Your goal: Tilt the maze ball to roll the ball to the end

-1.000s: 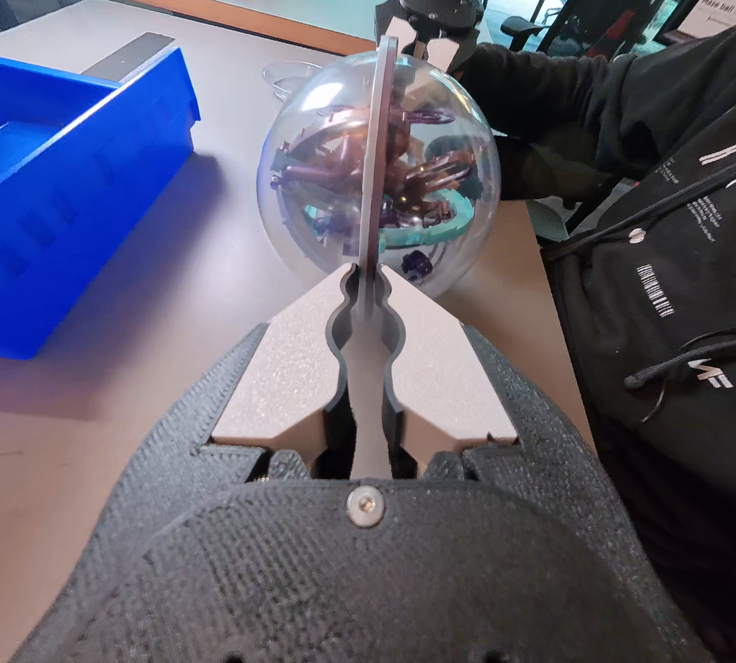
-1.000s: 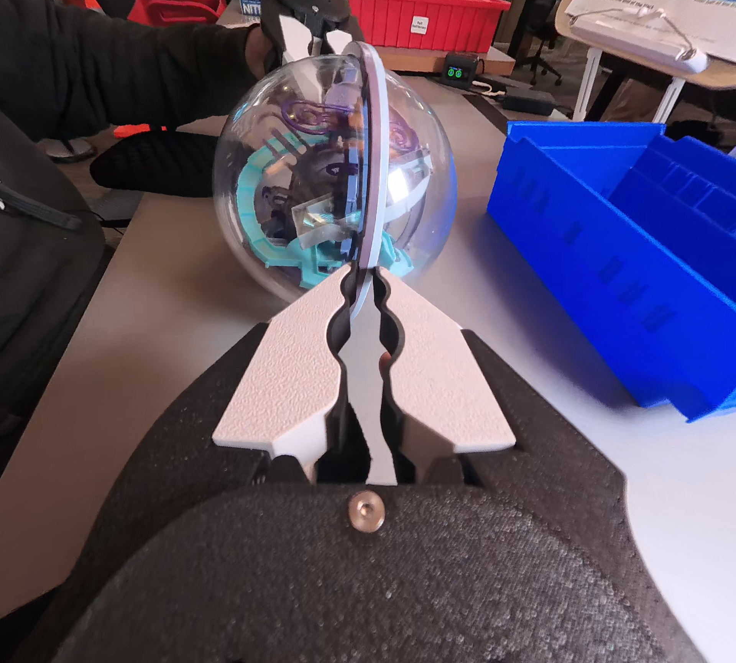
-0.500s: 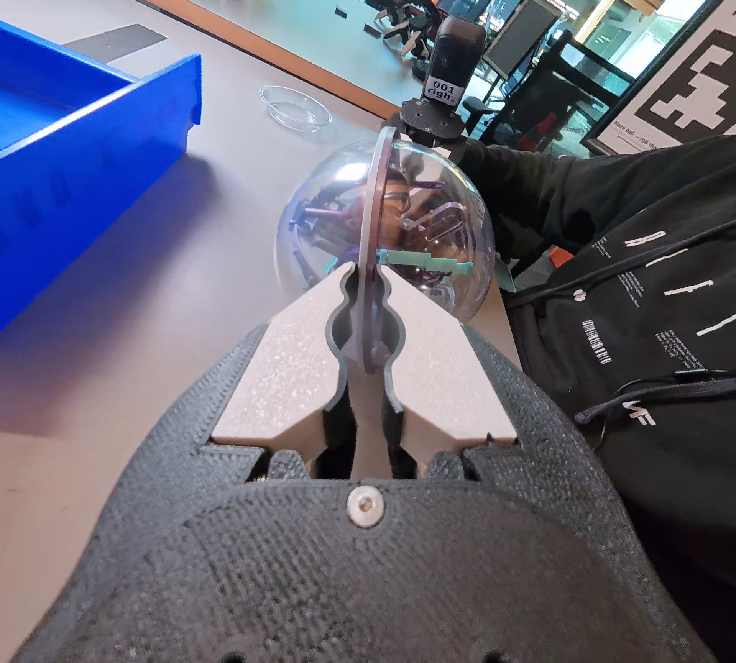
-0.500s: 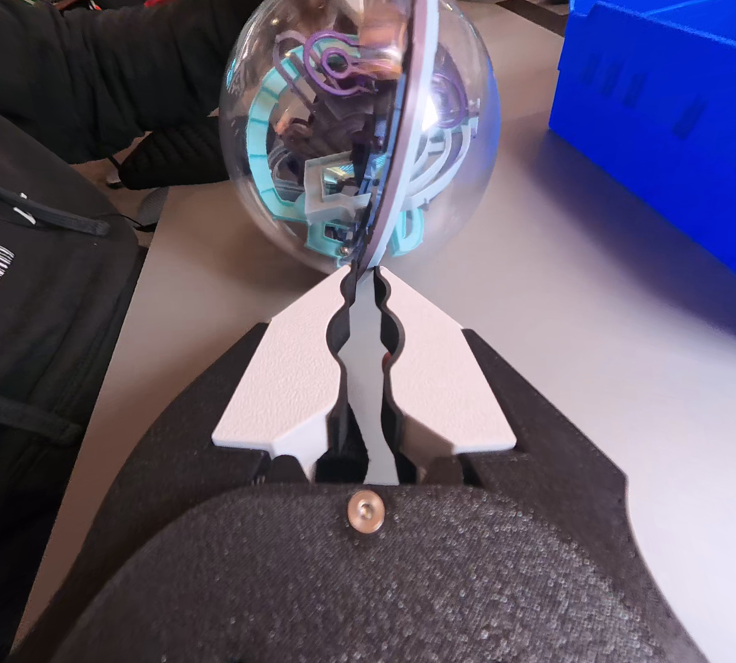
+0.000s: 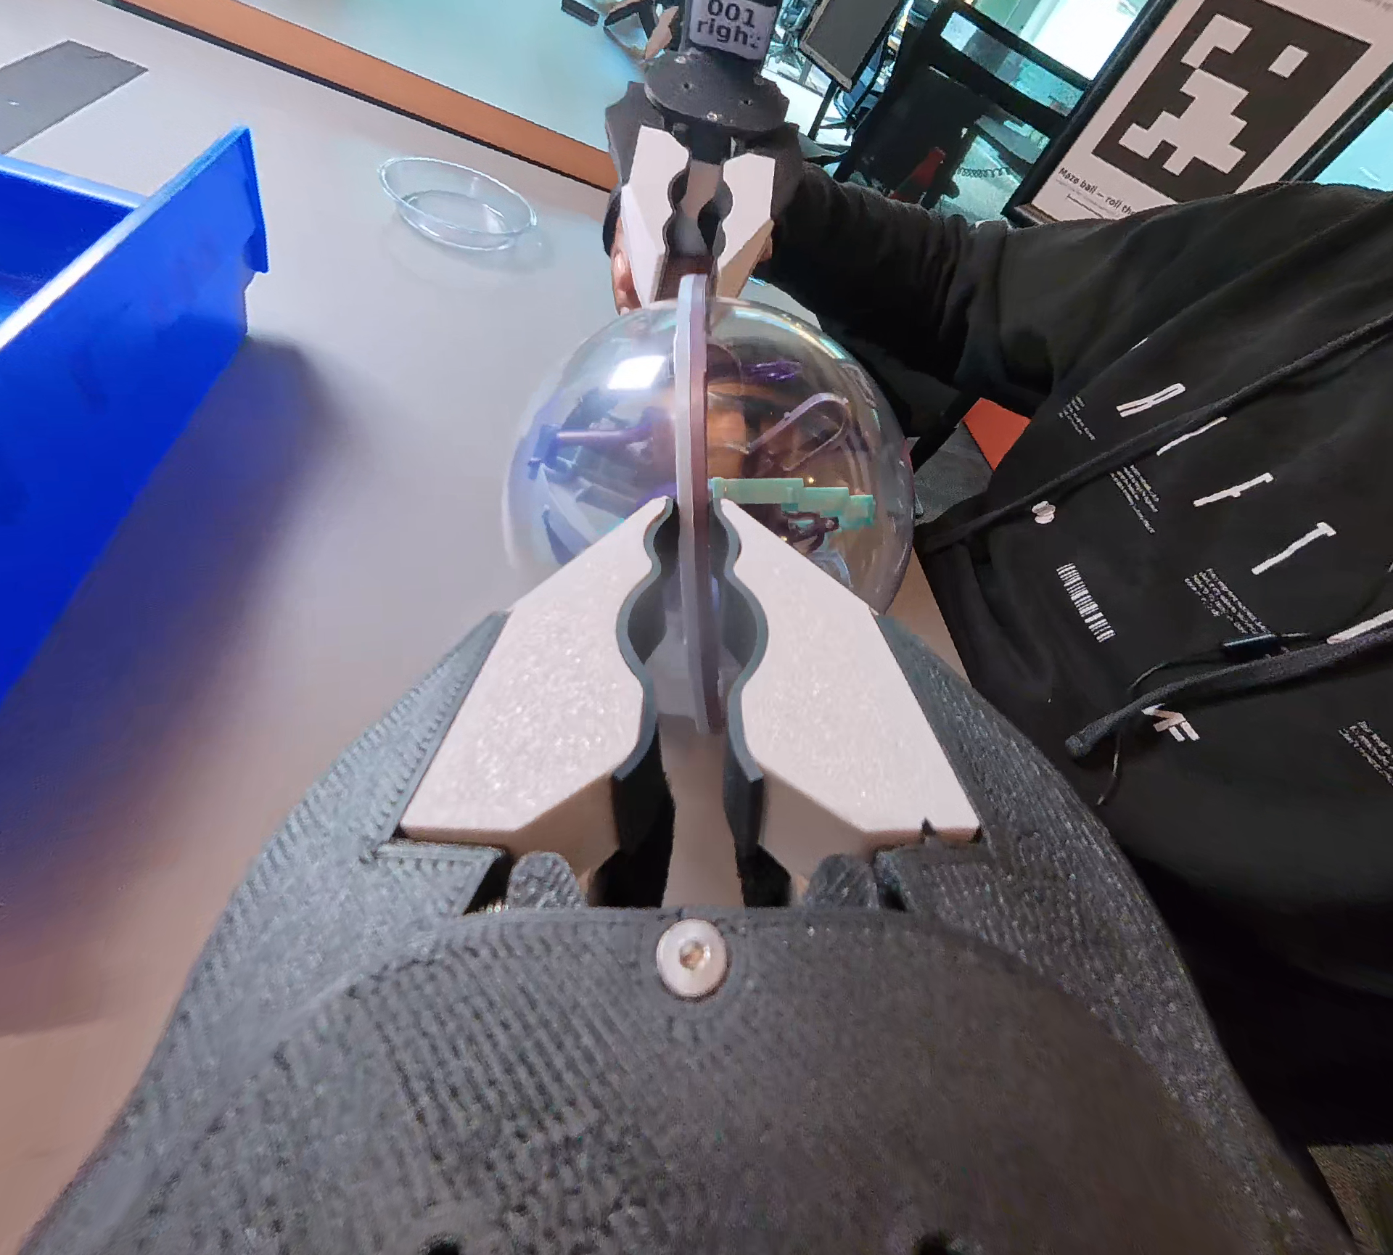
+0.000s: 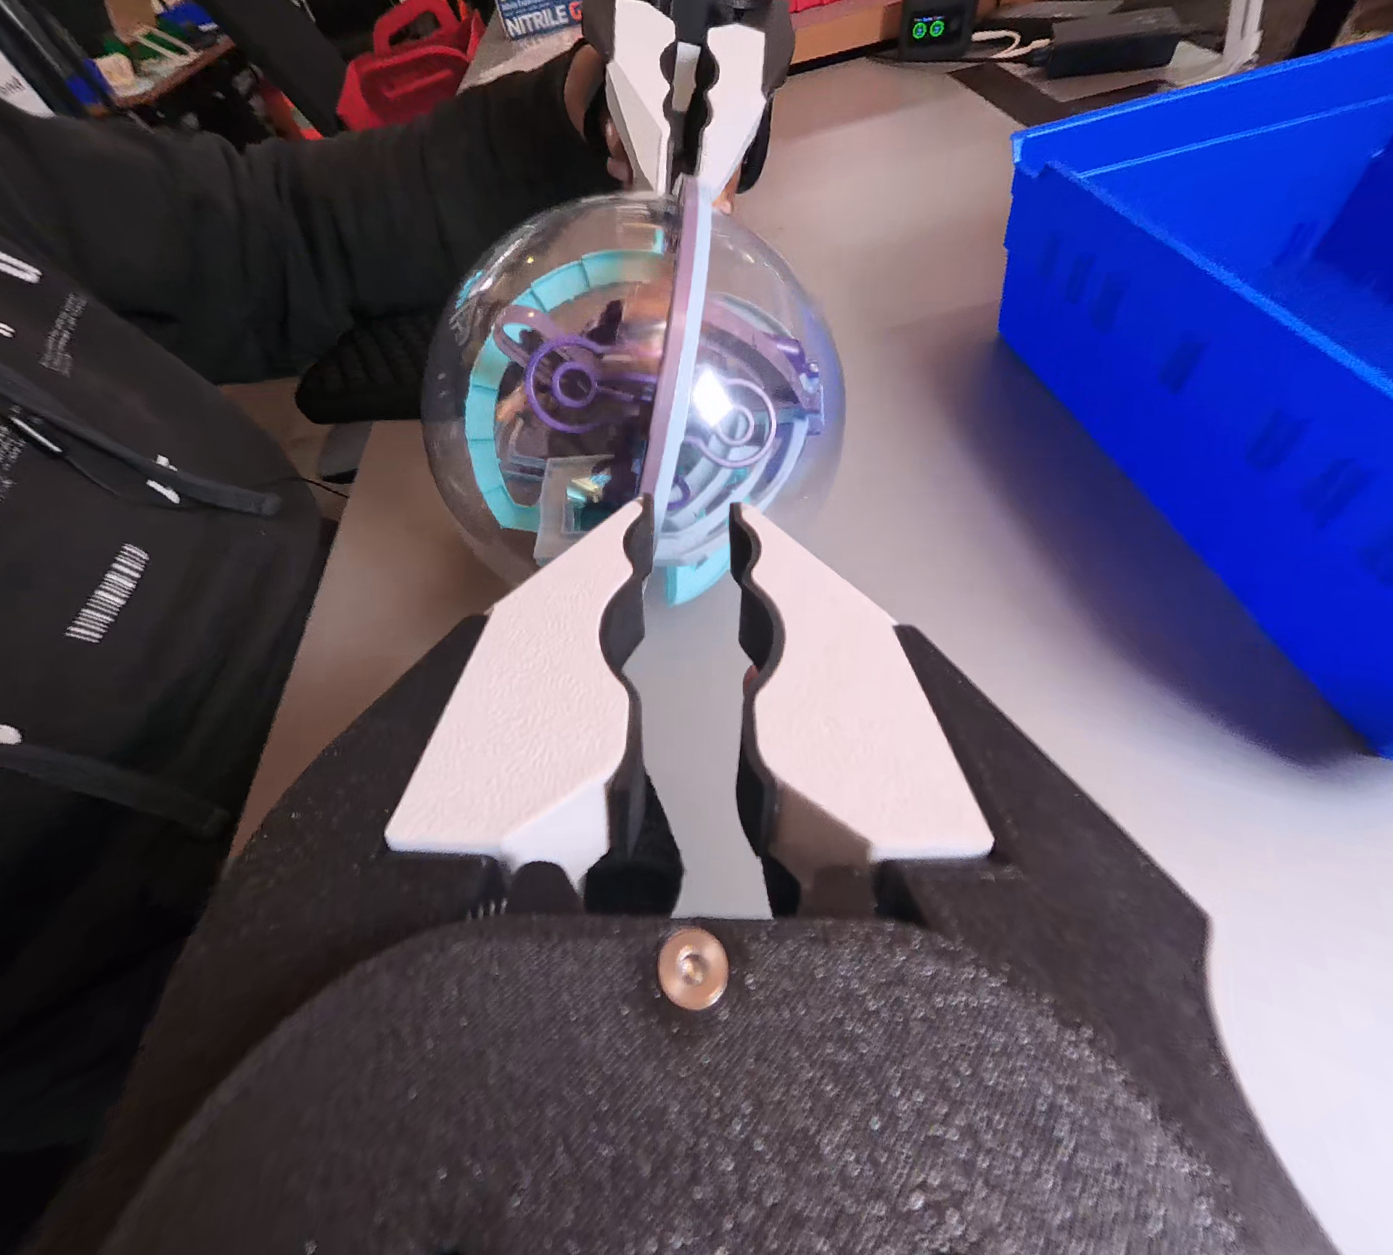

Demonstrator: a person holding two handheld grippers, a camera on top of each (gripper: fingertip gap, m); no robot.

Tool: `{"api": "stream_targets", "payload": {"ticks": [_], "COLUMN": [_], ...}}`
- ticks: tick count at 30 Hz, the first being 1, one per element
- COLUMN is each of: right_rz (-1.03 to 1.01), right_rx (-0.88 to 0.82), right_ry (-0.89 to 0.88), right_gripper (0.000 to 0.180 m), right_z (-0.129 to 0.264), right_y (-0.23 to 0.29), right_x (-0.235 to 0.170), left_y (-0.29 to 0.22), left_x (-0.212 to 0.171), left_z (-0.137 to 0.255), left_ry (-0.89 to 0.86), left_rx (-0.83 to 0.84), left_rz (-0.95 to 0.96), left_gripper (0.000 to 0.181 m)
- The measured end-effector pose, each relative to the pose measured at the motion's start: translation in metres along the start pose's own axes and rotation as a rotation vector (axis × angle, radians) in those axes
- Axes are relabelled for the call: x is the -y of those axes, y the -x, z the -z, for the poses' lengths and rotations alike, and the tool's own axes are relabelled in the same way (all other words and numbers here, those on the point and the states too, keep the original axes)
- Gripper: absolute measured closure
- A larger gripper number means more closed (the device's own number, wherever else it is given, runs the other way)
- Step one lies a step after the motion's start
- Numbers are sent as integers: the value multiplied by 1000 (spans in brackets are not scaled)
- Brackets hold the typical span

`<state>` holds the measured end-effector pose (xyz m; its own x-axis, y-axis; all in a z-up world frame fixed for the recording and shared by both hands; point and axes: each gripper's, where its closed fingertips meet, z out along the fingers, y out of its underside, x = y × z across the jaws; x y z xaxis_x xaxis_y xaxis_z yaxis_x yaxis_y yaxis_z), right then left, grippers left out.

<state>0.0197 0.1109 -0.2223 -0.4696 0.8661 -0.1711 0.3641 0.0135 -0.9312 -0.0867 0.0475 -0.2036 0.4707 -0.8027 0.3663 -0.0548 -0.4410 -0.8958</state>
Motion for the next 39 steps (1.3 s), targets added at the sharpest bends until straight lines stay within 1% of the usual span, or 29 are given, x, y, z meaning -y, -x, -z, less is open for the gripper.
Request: {"api": "stream_targets", "payload": {"ticks": [4,8,12,13,15,20,21,23,24,25,27,28,31,33,36,39], "right_rz": [-52,-111,-119,-125,-127,-206,-210,-217,-226,-237,-266,-287,-364,-410,-471,-524], "right_rx": [40,91,82,86,80,75,70,65,63,60,57,55,49,39,34,37], "right_ry": [-6,-31,9,15,24,-43,-49,-60,-65,-71,-89,-100,-136,-153,-175,-200], "right_gripper": [172,165,168,174,174,174,174,174,174,174,174,174,174,174,174,174], "right_z": [-1,-1,-6,-8,-10,-12,-12,-12,-11,-10,-9,-8,-5,-3,0,1], "right_y": [2,11,12,13,12,9,9,9,9,9,8,7,2,-2,-6,-9], "right_x": [-1,-2,-10,-11,-13,-13,-15,-17,-18,-19,-21,-22,-26,-30,-34,-36], "left_y": [2,4,3,2,1,5,5,7,9,11,18,23,38,38,32,20], "left_x": [5,5,6,7,10,13,14,16,15,13,4,-4,-38,-54,-66,-65], "left_z": [-2,-1,-3,-4,-3,0,2,9,13,17,25,28,31,28,15,-1], "left_ry": [-22,-37,-40,-43,-54,-95,-118,-165,-185,-200,-226,-230,-187,-154,-87,-85], "left_rx": [-3,7,10,10,8,39,37,48,63,82,130,160,238,252,264,198], "left_rz": [4,9,4,2,-1,25,38,54,57,64,103,133,267,315,273,271], "left_gripper": [174,174,174,174,174,174,172,157,154,151,151,155,175,177,173,168]}}
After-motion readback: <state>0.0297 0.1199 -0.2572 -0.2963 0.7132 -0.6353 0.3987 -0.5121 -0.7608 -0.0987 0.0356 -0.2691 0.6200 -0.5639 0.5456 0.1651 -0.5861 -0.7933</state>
